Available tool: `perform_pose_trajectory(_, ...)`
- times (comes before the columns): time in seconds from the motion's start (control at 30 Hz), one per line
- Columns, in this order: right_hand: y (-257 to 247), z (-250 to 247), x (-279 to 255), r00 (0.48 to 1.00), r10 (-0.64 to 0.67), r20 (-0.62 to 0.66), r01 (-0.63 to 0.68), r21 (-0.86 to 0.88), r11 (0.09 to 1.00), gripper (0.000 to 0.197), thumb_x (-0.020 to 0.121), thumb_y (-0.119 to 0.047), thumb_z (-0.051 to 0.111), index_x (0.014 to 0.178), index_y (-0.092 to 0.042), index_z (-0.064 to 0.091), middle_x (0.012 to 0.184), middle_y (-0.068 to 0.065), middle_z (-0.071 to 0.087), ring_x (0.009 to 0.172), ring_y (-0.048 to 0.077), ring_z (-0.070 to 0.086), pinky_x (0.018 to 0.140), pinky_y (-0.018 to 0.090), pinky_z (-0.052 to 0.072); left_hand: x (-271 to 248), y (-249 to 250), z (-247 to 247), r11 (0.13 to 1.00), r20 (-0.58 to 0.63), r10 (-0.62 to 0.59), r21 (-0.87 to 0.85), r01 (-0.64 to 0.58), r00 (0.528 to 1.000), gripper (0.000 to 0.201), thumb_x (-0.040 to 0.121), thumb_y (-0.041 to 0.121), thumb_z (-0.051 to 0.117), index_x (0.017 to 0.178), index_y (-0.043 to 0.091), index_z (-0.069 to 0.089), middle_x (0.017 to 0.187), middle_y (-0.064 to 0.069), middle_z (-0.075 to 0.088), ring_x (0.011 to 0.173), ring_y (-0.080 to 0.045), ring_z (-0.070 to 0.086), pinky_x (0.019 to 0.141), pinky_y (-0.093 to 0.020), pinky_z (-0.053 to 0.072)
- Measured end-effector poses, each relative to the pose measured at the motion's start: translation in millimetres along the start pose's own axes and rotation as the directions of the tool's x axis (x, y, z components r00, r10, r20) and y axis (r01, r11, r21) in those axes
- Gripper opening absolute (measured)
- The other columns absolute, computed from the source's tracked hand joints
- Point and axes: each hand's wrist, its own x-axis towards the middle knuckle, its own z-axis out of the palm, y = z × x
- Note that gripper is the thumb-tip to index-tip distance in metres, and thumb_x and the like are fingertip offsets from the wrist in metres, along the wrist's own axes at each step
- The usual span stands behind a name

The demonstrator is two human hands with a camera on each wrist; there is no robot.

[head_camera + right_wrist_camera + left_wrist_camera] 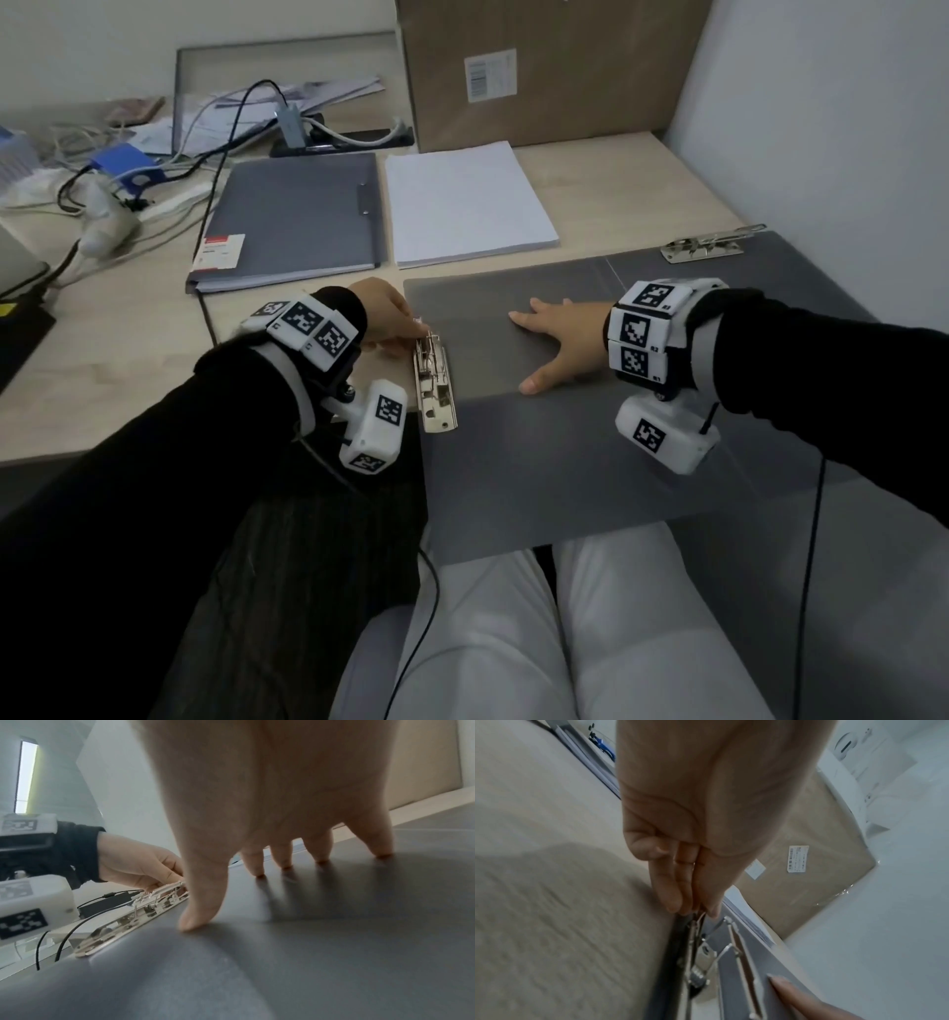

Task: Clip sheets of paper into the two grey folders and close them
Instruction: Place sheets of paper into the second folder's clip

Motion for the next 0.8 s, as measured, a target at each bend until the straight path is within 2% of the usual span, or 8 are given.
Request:
perform_pose_trajectory(0.13, 0, -6, 4, 0.999, -0.024, -0.035, 0.025, 0.043, 0.999, 0.092, 0.083, -0.057, 0.055, 0.153, -0.024, 0.005, 0.162, 0.001, 0.000, 0.148, 0.027, 0.009, 0.119, 0.036, 0.013, -2, -3, -9, 0.998, 0.028, -0.020, -0.062, 0.021, 0.999, 0.018, 0.083, 0.031, 0.067, 0.084, 0.014, 0.061, 0.077, -0.001, 0.065, 0.070, -0.012, 0.058, 0.053, -0.020, 0.039)
perform_pose_trajectory(0.27, 9, -36, 15, 0.992, 0.019, -0.128, -0.004, 0.123, 0.992, 0.080, 0.088, -0.051, 0.053, 0.151, -0.014, 0.020, 0.159, 0.003, 0.020, 0.145, 0.021, 0.023, 0.116, 0.030, 0.020, 8, 5, -28, 0.986, -0.005, 0.021, -0.165, -0.022, 1.000, 0.025, 0.086, 0.039, 0.061, 0.094, 0.015, 0.061, 0.093, 0.001, 0.065, 0.089, -0.013, 0.060, 0.058, -0.021, 0.043)
perform_pose_trajectory(0.43, 39, -78, 47, 0.967, 0.120, -0.223, -0.069, 0.224, 0.972, 0.066, 0.092, -0.040, 0.053, 0.148, -0.011, 0.031, 0.155, 0.005, 0.030, 0.144, 0.021, 0.027, 0.115, 0.030, 0.021, 44, 34, -43, 0.951, -0.147, -0.017, -0.307, -0.030, 0.989, 0.039, 0.093, 0.021, 0.052, 0.128, 0.002, 0.053, 0.124, -0.012, 0.059, 0.108, -0.022, 0.058, 0.088, -0.031, 0.050)
perform_pose_trajectory(0.53, 48, -87, 72, 0.972, 0.137, -0.192, -0.096, 0.210, 0.973, 0.064, 0.093, -0.036, 0.052, 0.148, -0.012, 0.030, 0.156, 0.004, 0.028, 0.144, 0.022, 0.027, 0.114, 0.029, 0.022, 68, 51, -46, 0.937, -0.199, -0.154, -0.340, 0.079, 0.968, 0.040, 0.096, 0.010, 0.044, 0.134, 0.000, 0.047, 0.137, -0.018, 0.051, 0.126, -0.032, 0.051, 0.090, -0.033, 0.049)
perform_pose_trajectory(0.57, 50, -88, 79, 0.974, 0.139, -0.178, -0.105, 0.187, 0.977, 0.061, 0.094, -0.036, 0.050, 0.147, -0.011, 0.032, 0.155, 0.004, 0.030, 0.144, 0.022, 0.028, 0.113, 0.029, 0.023, 77, 54, -46, 0.961, -0.208, -0.156, -0.257, 0.099, 0.966, 0.040, 0.096, 0.006, 0.039, 0.136, 0.000, 0.045, 0.140, -0.018, 0.048, 0.129, -0.033, 0.047, 0.096, -0.033, 0.047)
perform_pose_trajectory(0.6, 51, -89, 86, 0.977, 0.132, -0.166, -0.104, 0.165, 0.981, 0.054, 0.095, -0.035, 0.048, 0.142, -0.010, 0.040, 0.152, 0.004, 0.035, 0.143, 0.023, 0.029, 0.111, 0.028, 0.026, 84, 53, -42, 0.997, -0.232, -0.073, 0.009, 0.078, 0.970, 0.040, 0.096, 0.003, 0.035, 0.135, -0.001, 0.045, 0.139, -0.019, 0.047, 0.129, -0.033, 0.046, 0.101, -0.033, 0.043)
perform_pose_trajectory(0.67, 55, -89, 97, 0.985, 0.111, -0.129, -0.094, 0.129, 0.987, 0.040, 0.097, -0.035, 0.044, 0.126, -0.011, 0.055, 0.142, 0.003, 0.046, 0.140, 0.024, 0.035, 0.105, 0.027, 0.030, 98, 55, -41, 0.968, -0.218, -0.027, 0.239, 0.080, 0.976, 0.037, 0.096, 0.002, 0.033, 0.129, -0.003, 0.050, 0.135, -0.018, 0.052, 0.126, -0.033, 0.050, 0.101, -0.032, 0.040)
perform_pose_trajectory(0.8, 63, -85, 110, 0.993, 0.082, -0.091, -0.073, 0.094, 0.993, 0.054, 0.098, -0.041, 0.037, 0.142, -0.010, 0.043, 0.152, 0.006, 0.038, 0.139, 0.024, 0.036, 0.115, 0.033, 0.026, 113, 59, -41, 0.992, -0.220, -0.123, -0.010, 0.123, 0.968, 0.037, 0.098, 0.007, 0.033, 0.129, -0.003, 0.050, 0.138, -0.020, 0.050, 0.127, -0.033, 0.048, 0.103, -0.033, 0.038)
